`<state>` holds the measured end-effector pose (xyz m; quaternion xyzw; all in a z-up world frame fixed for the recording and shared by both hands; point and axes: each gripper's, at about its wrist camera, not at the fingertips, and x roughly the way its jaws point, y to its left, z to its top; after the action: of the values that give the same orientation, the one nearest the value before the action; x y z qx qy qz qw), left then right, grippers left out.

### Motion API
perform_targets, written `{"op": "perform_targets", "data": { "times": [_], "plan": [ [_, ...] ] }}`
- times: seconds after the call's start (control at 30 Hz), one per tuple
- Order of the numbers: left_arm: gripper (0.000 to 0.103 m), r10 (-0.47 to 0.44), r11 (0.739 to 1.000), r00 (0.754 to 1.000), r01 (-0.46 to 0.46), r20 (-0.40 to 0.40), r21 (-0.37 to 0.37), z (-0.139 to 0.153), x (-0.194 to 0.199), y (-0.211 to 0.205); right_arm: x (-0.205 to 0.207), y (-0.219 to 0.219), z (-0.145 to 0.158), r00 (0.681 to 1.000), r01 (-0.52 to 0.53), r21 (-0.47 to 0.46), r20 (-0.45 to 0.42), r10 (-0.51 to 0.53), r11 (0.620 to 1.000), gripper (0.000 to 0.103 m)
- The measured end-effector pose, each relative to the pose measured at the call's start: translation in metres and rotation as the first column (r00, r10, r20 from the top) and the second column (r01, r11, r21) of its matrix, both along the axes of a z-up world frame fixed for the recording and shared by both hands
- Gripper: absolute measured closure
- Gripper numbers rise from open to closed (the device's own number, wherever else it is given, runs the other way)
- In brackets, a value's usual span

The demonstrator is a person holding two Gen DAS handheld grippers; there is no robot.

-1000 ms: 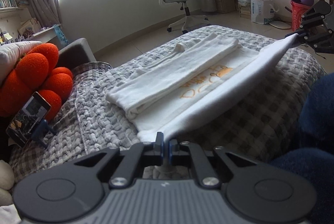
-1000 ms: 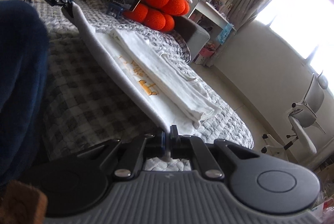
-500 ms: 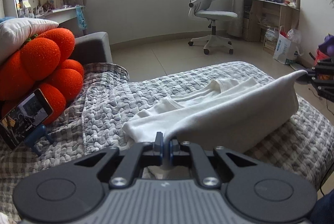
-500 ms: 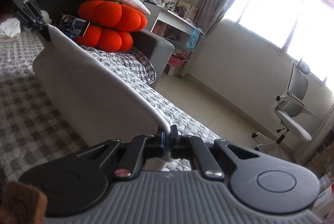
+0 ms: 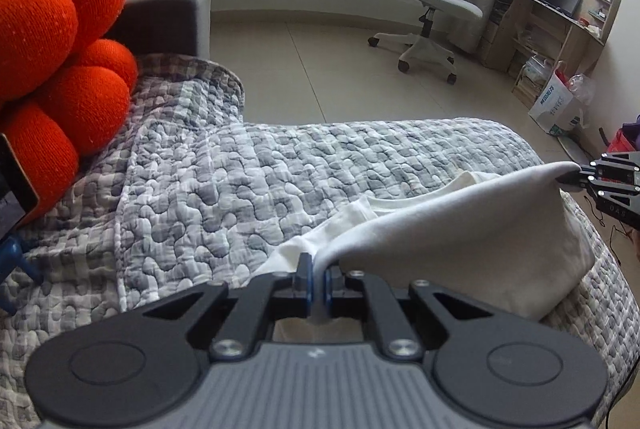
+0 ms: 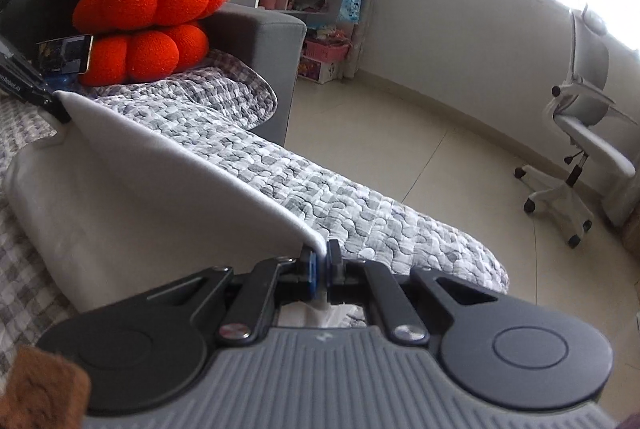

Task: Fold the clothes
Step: 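Fold the held side edge over the shirt toward its opposite side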

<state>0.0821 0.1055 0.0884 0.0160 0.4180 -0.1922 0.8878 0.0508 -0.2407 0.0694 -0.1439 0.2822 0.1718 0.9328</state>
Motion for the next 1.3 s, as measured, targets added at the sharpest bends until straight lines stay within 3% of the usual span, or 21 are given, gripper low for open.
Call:
{"op": "perform_targets", "data": {
  "times": [0.27, 0.3, 0.33, 0.4, 0.43, 0.5, 0.6, 0.67, 0.7, 0.73, 0.83, 1.07, 1.3],
  "plan": [
    [0.086, -0.018, 0.992, 0.997, 0.009, -0.073, -0.129, -0.021, 0.029, 0.018, 0.027, -0.01, -0.021, 0.995, 0.053, 0.101, -0.093, -0.044, 0.993, 0.098],
    [0.078, -0.021, 0.989, 0.997, 0.01, -0.076, -0.145, -0.022, 0.03, 0.02, 0.028, -0.013, -0.022, 0.994, 0.052, 0.124, -0.102, -0.039, 0.991, 0.094],
    [0.063, -0.017, 0.987, 0.997, 0.006, -0.073, -0.16, -0.023, 0.031, 0.023, 0.03, -0.015, -0.023, 0.993, 0.046, 0.151, -0.112, -0.029, 0.987, 0.091],
    [0.046, -0.016, 0.98, 0.998, 0.003, -0.06, -0.199, -0.025, 0.031, 0.029, 0.031, -0.021, -0.025, 0.992, 0.047, 0.208, -0.121, -0.022, 0.977, 0.083],
    [0.045, -0.015, 0.974, 0.998, 0.003, -0.054, -0.229, -0.026, 0.031, 0.033, 0.033, -0.025, -0.026, 0.991, 0.057, 0.243, -0.128, -0.026, 0.968, 0.08],
    [0.045, -0.005, 0.959, 0.998, -0.011, -0.056, -0.283, -0.029, 0.032, 0.039, 0.034, -0.035, -0.028, 0.99, 0.082, 0.319, -0.139, -0.04, 0.944, 0.066],
    [0.046, 0.014, 0.946, 0.998, -0.031, -0.055, -0.323, -0.037, 0.034, 0.041, 0.039, -0.044, -0.036, 0.985, 0.111, 0.379, -0.168, -0.05, 0.919, 0.066],
    [0.05, 0.027, 0.955, 0.998, -0.043, -0.058, -0.294, -0.043, 0.036, 0.037, 0.039, -0.043, -0.04, 0.985, 0.11, 0.374, -0.168, -0.05, 0.921, 0.072],
    [0.059, 0.031, 0.956, 0.998, -0.046, -0.057, -0.289, -0.046, 0.036, 0.035, 0.039, -0.043, -0.04, 0.985, 0.111, 0.371, -0.164, -0.052, 0.922, 0.084],
    [0.074, 0.037, 0.957, 0.998, -0.051, -0.055, -0.285, -0.048, 0.037, 0.034, 0.039, -0.043, -0.04, 0.986, 0.113, 0.373, -0.157, -0.057, 0.921, 0.087],
    [0.093, 0.072, 0.951, 0.997, -0.07, -0.005, -0.3, -0.047, 0.032, 0.037, 0.037, -0.044, -0.038, 0.99, 0.114, 0.395, -0.123, -0.07, 0.912, 0.093],
    [0.095, 0.139, 0.935, 0.981, -0.084, 0.138, -0.344, -0.037, 0.014, 0.037, 0.024, -0.047, -0.031, 0.991, 0.124, 0.471, -0.02, -0.13, 0.873, 0.095],
    [0.094, 0.185, 0.955, 0.977, -0.153, 0.106, -0.252, -0.058, 0.022, 0.026, 0.042, -0.035, -0.054, 0.976, 0.214, 0.393, -0.115, -0.183, 0.894, 0.094]
  ]
}}
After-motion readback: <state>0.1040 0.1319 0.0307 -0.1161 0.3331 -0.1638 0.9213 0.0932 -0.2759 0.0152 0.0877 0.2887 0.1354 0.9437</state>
